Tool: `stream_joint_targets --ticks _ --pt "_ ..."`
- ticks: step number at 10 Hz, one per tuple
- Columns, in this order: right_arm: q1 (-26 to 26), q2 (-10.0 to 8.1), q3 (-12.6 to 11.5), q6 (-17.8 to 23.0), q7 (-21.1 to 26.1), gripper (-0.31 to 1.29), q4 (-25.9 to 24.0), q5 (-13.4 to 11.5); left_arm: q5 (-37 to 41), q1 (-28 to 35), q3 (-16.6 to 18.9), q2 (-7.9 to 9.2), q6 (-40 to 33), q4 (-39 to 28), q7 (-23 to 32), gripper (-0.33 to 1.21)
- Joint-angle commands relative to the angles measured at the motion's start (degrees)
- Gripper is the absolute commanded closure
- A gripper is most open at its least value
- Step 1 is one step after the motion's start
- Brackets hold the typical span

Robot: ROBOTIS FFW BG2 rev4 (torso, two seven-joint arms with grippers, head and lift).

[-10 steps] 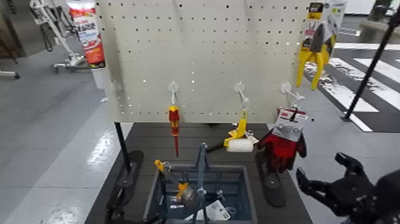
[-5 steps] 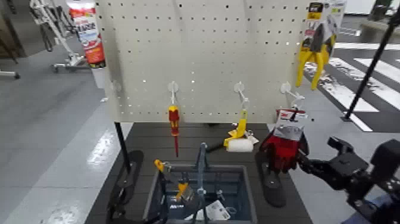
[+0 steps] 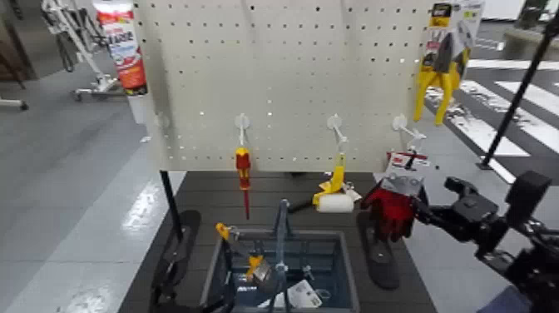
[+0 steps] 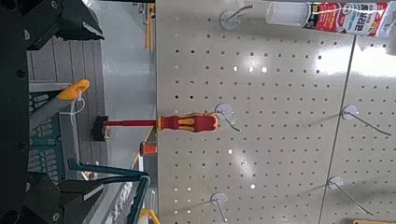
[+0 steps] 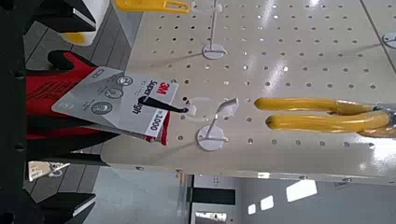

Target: Put the red colored gloves into the crate.

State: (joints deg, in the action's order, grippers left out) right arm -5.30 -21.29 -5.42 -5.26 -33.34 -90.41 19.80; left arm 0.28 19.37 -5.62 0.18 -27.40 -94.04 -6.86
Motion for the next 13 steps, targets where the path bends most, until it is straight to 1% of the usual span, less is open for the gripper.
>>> stream_joint_targets --ticks 1,6,9,11,13 --pt "-4.1 -1.38 2.0 1.2 -1.4 0.03 5.1 0.5 0.2 0.0 0.0 -6.59 0.0 0.0 -0.1 0.17" --pt "-9.7 -3.58 5.2 2.5 -4.0 0.0 11.5 2.0 0.2 -0.3 0.1 -6.94 0.0 0.2 -0.8 0.17" --pt "-12.7 -4.37 8.3 2.7 -5.2 0.0 14.6 3.9 0.2 -0.5 0.1 -7.12 -0.1 0.3 -1.1 0.17" --pt "-14.8 -4.63 11.0 3.2 -5.8 0.0 16.3 4.6 0.1 -0.6 0.0 -7.12 -0.1 0.4 -1.2 0.17" --pt "-16.4 -4.72 12.9 3.5 -6.1 0.0 17.5 5.1 0.1 -0.7 -0.1 -7.12 -0.1 0.4 -1.3 0.17"
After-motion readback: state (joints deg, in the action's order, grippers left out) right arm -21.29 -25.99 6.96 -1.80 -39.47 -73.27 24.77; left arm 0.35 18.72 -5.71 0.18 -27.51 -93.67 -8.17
